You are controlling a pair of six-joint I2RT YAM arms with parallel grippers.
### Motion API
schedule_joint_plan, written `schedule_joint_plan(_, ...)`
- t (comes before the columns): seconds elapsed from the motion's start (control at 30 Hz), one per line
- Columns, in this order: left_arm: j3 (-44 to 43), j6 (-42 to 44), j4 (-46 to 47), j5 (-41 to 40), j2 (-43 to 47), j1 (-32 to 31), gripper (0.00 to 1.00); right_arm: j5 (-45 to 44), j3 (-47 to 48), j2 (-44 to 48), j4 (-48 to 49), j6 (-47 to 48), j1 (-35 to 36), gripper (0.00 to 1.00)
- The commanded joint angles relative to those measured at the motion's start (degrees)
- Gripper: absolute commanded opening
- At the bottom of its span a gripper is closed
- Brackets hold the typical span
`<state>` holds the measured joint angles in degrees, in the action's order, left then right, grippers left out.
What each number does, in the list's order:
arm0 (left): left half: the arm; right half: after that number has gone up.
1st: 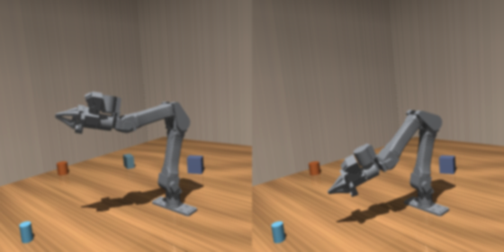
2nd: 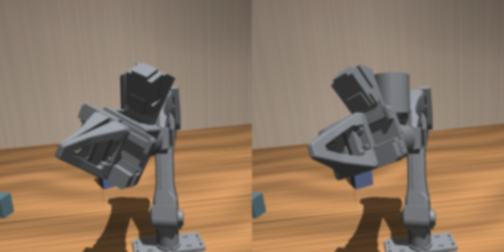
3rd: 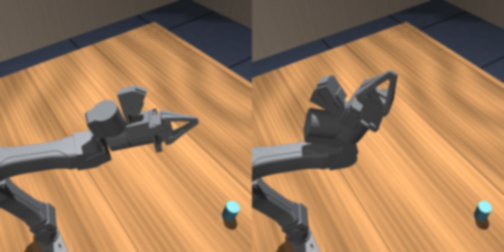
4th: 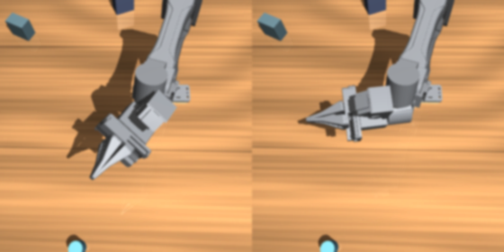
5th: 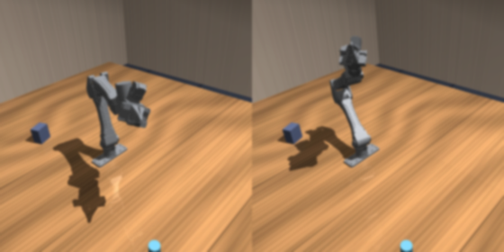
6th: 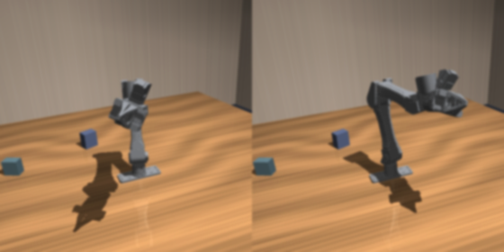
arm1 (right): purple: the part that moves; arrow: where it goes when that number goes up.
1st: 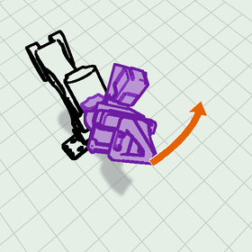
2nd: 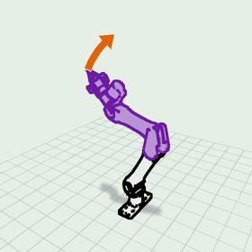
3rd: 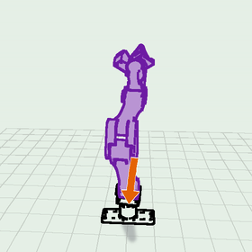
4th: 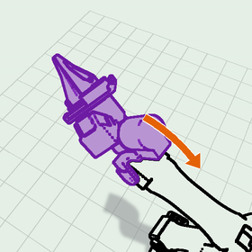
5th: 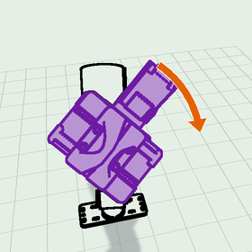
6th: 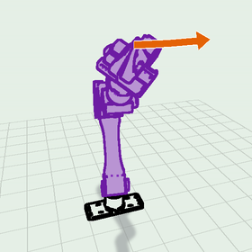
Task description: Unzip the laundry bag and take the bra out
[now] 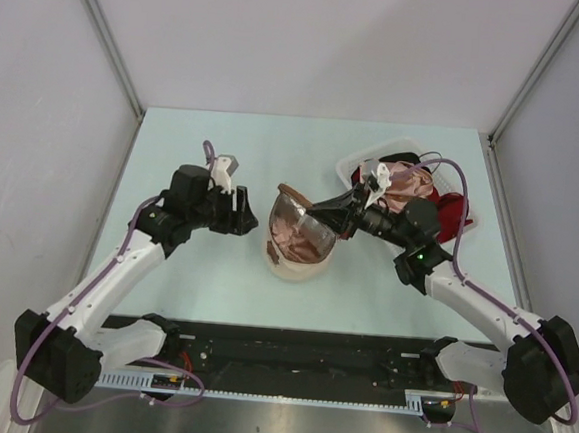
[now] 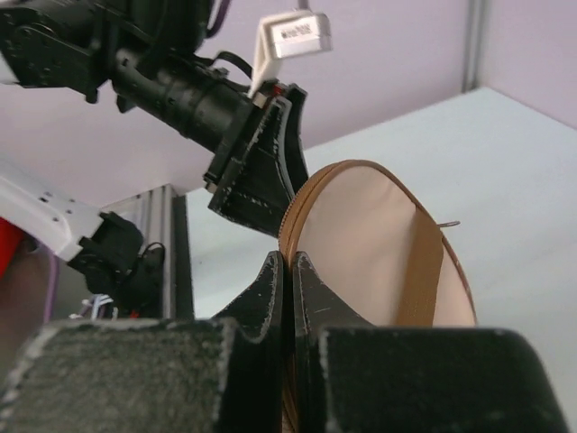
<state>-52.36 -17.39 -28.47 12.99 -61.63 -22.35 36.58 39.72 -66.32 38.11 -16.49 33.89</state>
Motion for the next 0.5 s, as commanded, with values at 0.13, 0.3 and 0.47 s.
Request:
schedule_joint_plan(0.13, -6.2, 12.4, 4.4, -1.3, 10.8, 0.3, 0.89, 16.0, 12.2, -1.9, 0.1, 1.5, -0.2, 0.0)
schedule_joint_plan(0.3, 0.2, 21.8, 20.4, 6.9, 18.0, 0.2, 0.85, 20.5, 14.1, -2.4, -4.8, 0.8, -0.4, 0.0)
schedule_joint_plan(0.47, 1.7, 30.0, 21.7, 14.2, 22.2, 0.2, 0.86, 22.9, 14.6, -2.9, -8.4, 0.4, -0.4, 0.0)
